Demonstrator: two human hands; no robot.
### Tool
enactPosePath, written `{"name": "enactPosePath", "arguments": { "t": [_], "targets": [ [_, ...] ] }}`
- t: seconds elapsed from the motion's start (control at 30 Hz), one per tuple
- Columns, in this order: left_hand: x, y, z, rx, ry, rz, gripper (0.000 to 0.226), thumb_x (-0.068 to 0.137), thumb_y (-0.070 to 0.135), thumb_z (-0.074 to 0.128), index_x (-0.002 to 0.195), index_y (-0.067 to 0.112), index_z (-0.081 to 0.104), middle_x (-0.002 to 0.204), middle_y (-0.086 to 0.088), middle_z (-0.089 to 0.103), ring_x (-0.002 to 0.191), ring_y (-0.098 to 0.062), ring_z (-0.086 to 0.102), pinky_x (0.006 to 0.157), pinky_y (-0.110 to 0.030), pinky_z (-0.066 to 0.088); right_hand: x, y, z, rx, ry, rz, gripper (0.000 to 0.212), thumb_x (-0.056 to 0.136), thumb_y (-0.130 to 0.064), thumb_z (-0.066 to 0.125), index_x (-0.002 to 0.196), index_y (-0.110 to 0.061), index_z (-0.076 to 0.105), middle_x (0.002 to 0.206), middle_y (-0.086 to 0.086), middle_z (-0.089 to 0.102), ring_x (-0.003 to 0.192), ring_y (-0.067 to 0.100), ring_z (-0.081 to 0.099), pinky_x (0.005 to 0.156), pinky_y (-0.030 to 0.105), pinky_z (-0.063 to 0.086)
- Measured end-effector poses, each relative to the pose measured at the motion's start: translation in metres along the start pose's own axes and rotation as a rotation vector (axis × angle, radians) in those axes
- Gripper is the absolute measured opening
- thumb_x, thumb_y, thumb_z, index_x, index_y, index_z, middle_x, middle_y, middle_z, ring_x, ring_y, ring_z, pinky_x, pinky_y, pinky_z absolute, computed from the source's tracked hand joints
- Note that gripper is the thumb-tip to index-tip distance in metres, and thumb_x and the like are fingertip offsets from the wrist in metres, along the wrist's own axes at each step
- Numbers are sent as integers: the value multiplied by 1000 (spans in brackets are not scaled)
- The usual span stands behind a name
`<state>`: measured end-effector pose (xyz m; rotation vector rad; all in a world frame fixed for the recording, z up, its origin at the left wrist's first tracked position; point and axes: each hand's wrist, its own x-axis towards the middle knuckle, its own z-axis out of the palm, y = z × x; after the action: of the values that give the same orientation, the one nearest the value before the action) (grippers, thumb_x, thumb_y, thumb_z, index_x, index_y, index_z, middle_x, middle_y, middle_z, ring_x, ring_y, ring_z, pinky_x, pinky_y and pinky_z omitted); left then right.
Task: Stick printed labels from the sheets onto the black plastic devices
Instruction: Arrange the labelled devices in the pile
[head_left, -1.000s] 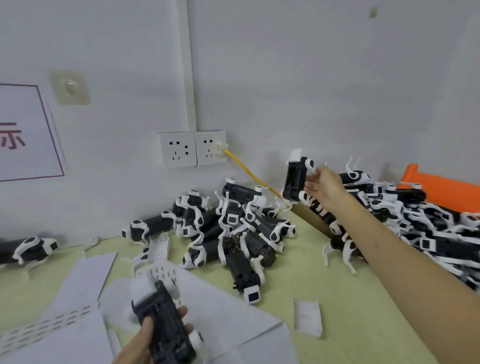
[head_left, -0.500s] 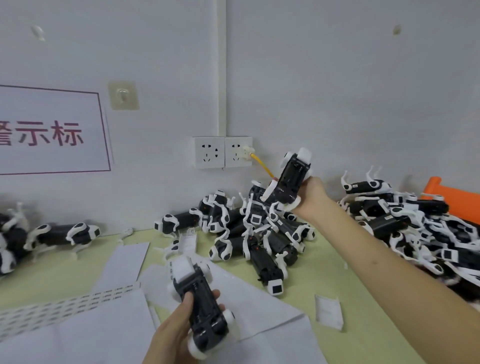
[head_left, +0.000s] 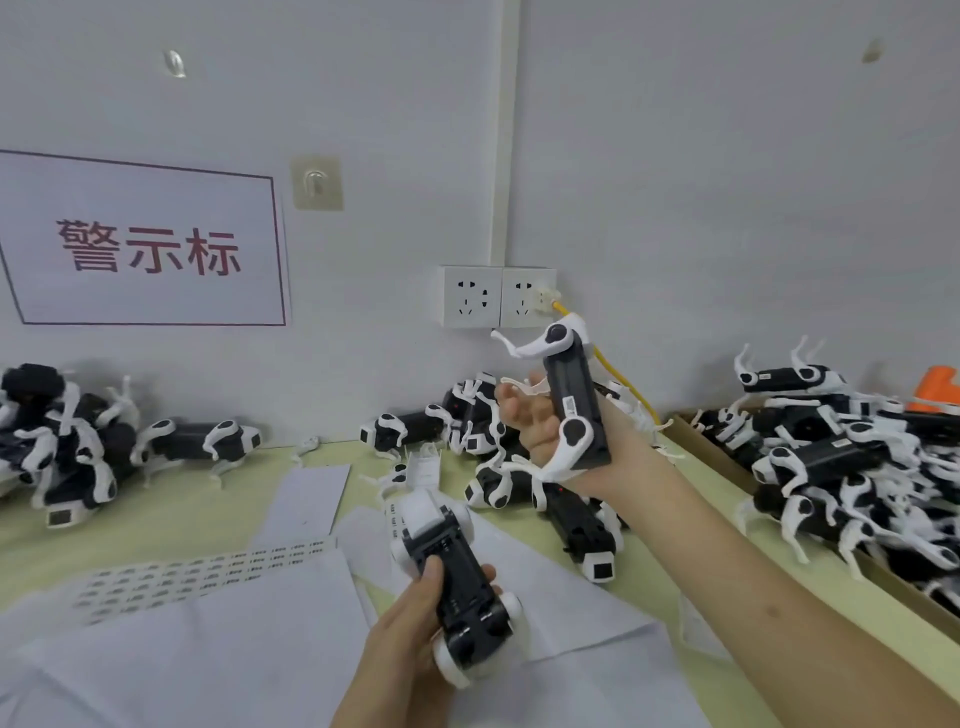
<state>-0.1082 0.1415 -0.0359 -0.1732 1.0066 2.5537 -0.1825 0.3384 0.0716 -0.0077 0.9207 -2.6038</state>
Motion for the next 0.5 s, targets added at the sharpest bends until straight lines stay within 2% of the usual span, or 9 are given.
{"name": "enactPosePath", "arguments": {
  "t": [0.03,0.07,0.1,0.13,0.23,0.3,0.37,0.43,0.5],
  "targets": [
    [0,0,1,1,2,5,49,70,29,62,103,-6,68,98,-26,75,72,-34,77,48,-38,59,0,2,3,-34,-17,22,54,102,-29,40,82,13,67,63,18,68,36,23,60,34,27,50],
    [1,0,0,4,1,14,48,71,28,61,103,-6,68,97,-26,75,71,-34,76,48,-39,59,2,3,3,-47,-30,11,53,104,-35,35,104,10,63,73,21,71,39,25,63,35,28,50],
    [2,-1,-1,5,-8,19,48,71,29,61,104,-6,68,98,-26,75,71,-34,76,49,-39,60,3,4,6,-71,-32,-1,46,103,-37,37,120,2,55,82,20,72,43,25,65,36,28,50],
    [2,-1,-2,17,-15,21,48,72,29,61,105,-5,68,99,-25,76,72,-34,77,49,-38,60,5,5,5,-101,-4,-34,42,100,-37,43,128,-7,49,89,17,72,46,23,67,36,26,50],
    [4,-3,-6,31,-29,18,50,73,32,62,107,-5,69,103,-23,76,77,-32,77,52,-36,61,-1,2,-4,-139,89,-107,45,90,-44,58,124,-15,52,107,8,62,62,18,70,47,26,54],
    [6,-3,-9,37,-34,11,51,73,34,61,107,-3,69,105,-21,76,79,-30,78,52,-36,61,-16,-5,-11,-106,151,-194,37,86,-39,59,114,-15,56,101,6,59,79,19,65,69,30,56],
    [5,-3,-10,28,-71,15,51,75,34,61,108,-3,68,105,-21,76,80,-31,78,52,-36,61,-36,-23,-20,-80,226,-306,24,91,-33,51,108,-18,57,92,7,55,90,22,58,88,37,51],
    [8,-4,-10,27,-68,22,48,80,34,59,108,-5,66,100,-22,77,75,-30,78,50,-37,61,-62,-49,-25,-213,438,-516,23,100,-32,39,105,-19,57,89,5,55,83,22,58,82,37,50],
    [11,-5,-10,23,-55,22,43,95,33,52,109,-6,63,90,-21,77,67,-28,77,47,-36,60,-92,-88,-31,-302,687,-847,19,101,-23,38,98,-21,56,88,3,60,67,18,61,63,28,52]
  ]
}}
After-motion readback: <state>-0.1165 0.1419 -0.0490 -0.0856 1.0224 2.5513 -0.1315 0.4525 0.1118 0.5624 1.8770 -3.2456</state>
